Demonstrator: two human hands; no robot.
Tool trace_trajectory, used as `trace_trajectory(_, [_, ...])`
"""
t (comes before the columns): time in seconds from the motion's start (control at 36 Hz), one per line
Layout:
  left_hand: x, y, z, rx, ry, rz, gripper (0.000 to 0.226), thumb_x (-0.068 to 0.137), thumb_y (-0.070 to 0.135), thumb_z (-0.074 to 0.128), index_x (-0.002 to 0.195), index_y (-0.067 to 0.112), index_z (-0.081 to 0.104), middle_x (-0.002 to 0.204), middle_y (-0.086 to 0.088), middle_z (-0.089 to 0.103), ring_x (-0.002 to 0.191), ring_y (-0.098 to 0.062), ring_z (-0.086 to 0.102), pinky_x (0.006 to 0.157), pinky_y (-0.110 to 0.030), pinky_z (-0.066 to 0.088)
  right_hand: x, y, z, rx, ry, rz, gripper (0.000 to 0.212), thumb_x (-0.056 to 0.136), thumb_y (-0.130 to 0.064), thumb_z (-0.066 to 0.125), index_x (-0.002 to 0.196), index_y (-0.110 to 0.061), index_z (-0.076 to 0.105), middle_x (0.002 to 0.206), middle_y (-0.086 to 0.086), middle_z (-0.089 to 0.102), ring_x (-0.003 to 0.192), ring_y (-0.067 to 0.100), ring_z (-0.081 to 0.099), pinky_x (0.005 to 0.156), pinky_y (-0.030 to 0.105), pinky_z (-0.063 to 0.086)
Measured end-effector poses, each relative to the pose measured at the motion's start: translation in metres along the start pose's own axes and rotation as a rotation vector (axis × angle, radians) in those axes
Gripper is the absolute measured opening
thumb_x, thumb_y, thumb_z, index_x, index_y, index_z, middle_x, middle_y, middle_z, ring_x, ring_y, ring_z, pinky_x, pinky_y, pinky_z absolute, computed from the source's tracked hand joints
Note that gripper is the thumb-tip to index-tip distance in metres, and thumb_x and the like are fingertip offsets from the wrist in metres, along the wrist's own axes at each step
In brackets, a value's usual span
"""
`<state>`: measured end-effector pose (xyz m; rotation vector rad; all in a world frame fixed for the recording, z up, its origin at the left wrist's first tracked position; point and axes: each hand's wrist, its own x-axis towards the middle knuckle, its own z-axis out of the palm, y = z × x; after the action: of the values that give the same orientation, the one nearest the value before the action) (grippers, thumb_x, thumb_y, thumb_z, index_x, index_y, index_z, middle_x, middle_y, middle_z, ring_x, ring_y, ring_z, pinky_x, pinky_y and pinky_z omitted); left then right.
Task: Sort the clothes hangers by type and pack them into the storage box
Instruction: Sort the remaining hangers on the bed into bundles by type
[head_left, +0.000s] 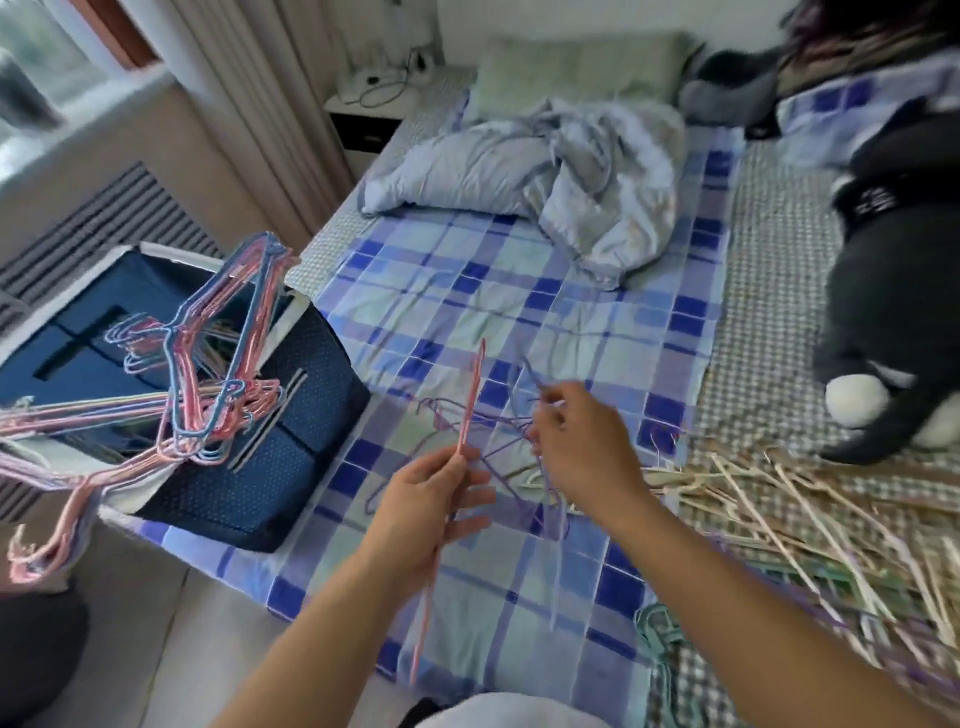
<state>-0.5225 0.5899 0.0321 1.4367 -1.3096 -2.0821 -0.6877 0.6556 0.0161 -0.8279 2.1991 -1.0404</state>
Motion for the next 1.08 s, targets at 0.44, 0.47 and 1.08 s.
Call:
trace_trajectory(0.44, [-0.034, 0.055, -0.076, 0.084, -0.277, 0.12, 0.027, 0.109, 0.026, 0.042, 0.087, 0.016, 0.054, 0.063, 0.001, 0.033, 0.049, -0.011, 0.022, 0.046, -0.025, 0.014, -0.05, -0.111, 0.058, -0.006, -0.203, -0.191, 0.022, 0.103, -0.029, 0.046, 0.085, -0.038, 0.055, 0.082, -0.019, 0.061, 0.077, -0.003, 0.058, 0.062, 0.015, 0.036])
trace_trajectory(0.47, [-0.036, 0.06, -0.078, 0.08, -0.317, 0.117, 0.028, 0.11, 0.028, 0.041, 0.086, 0.017, 0.051, 0.063, 0.001, 0.033, 0.048, -0.011, 0.022, 0.046, -0.025, 0.014, -0.052, -0.114, 0.059, 0.006, -0.196, -0.207, 0.023, 0.103, -0.028, 0.045, 0.086, -0.039, 0.055, 0.085, -0.018, 0.062, 0.08, -0.003, 0.058, 0.066, 0.016, 0.039])
trace_trajectory(1.08, [0.053, 0.108, -0.382, 1.515, 0.325, 0.55, 0.021, 0.096, 0.013, 0.049, 0.112, 0.027, 0.051, 0.103, -0.005, 0.071, 0.087, -0.03, 0.067, 0.071, -0.04, 0.055, -0.045, -0.104, 0.215, 0.101, -0.09, 0.102, 0.027, 0.096, -0.004, 0.051, 0.086, -0.025, 0.064, 0.082, 0.003, 0.07, 0.061, 0.014, 0.068, 0.07, 0.04, 0.059])
